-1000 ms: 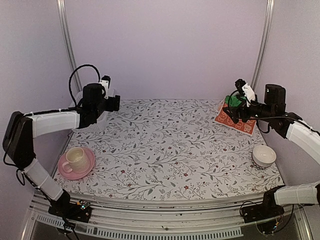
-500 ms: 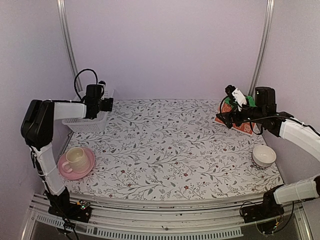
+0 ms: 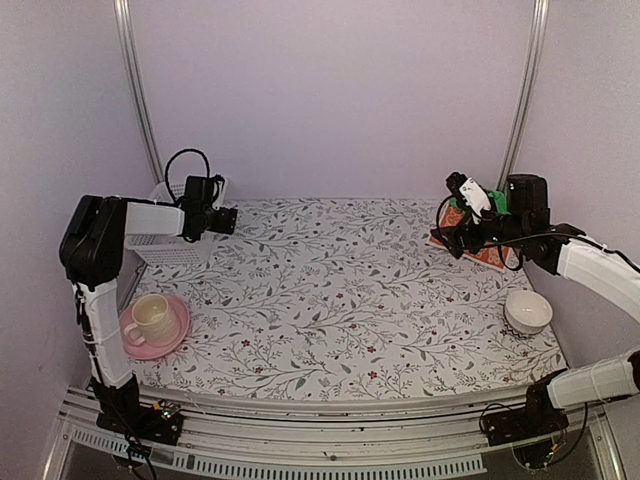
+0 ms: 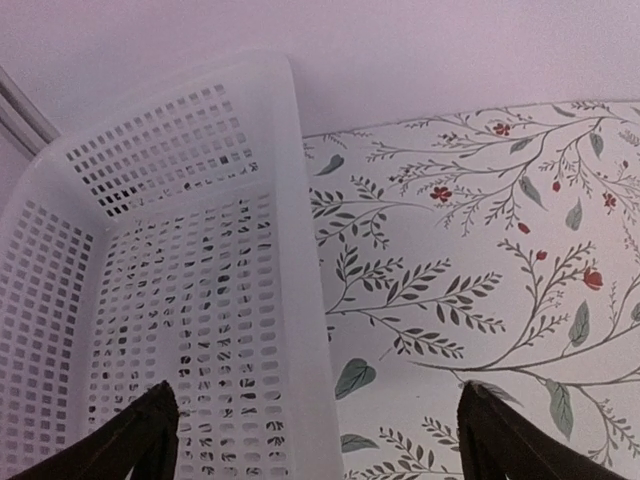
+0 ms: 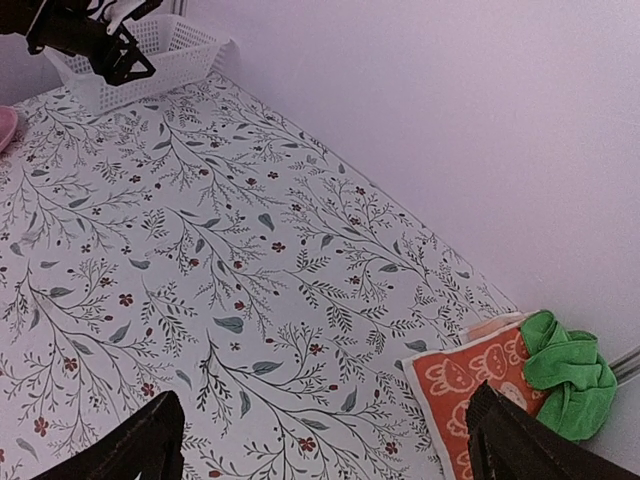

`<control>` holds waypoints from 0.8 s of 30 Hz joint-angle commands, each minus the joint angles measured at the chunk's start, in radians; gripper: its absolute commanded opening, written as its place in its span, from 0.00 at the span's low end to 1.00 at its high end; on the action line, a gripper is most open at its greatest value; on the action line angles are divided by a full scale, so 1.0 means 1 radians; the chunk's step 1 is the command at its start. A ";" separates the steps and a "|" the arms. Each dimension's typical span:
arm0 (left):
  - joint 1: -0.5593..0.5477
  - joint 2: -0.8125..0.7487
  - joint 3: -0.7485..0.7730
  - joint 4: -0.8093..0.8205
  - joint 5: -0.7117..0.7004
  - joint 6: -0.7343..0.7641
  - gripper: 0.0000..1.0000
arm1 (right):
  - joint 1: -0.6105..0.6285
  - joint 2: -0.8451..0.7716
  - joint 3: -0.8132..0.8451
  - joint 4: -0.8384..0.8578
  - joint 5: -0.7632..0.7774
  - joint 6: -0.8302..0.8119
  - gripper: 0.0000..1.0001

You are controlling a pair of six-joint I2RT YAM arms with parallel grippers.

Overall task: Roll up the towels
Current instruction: Move the bin to the corner of the board.

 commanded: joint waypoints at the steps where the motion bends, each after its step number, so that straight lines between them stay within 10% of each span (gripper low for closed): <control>1: 0.005 0.037 0.036 -0.061 -0.057 -0.020 0.97 | 0.008 0.015 -0.013 0.020 0.016 -0.010 0.99; 24: 0.054 0.040 0.000 0.008 -0.353 -0.057 0.97 | 0.015 0.030 -0.021 0.022 0.016 -0.021 0.99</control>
